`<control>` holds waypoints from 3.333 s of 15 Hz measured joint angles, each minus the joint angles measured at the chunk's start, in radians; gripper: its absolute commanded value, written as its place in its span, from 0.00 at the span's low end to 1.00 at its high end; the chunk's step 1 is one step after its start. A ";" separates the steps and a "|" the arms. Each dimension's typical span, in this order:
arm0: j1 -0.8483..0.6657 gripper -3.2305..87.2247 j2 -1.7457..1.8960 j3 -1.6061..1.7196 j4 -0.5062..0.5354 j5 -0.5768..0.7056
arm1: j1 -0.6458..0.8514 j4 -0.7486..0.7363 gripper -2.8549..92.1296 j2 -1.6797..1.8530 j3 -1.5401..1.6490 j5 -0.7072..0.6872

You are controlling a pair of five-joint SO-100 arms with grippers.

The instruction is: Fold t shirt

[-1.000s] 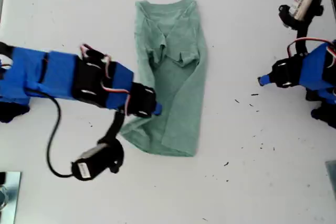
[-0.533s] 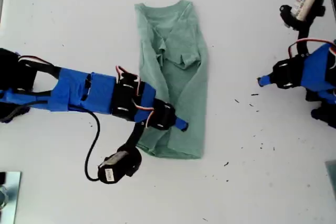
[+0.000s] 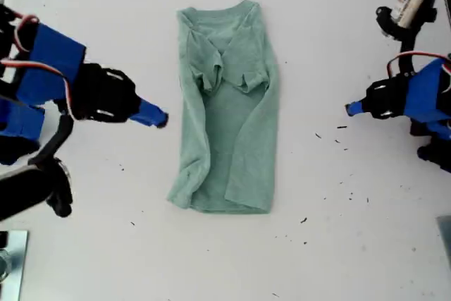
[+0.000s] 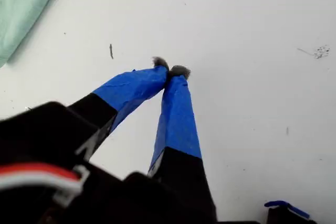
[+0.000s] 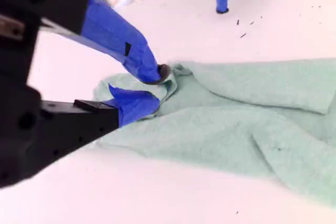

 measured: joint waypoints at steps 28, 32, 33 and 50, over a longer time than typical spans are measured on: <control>0.225 0.40 -0.762 -0.233 -0.115 0.003 | -0.494 0.138 0.41 -1.755 -1.562 0.224; 0.213 0.18 -0.991 -0.359 -0.129 0.008 | -0.528 0.101 0.16 -1.971 -1.680 0.273; 0.213 0.09 -1.009 -0.380 -0.130 0.008 | -0.540 0.072 0.08 -1.999 -1.718 0.295; -0.060 0.08 -0.891 -0.767 0.037 0.327 | -0.129 0.034 0.19 -1.704 -1.686 -0.242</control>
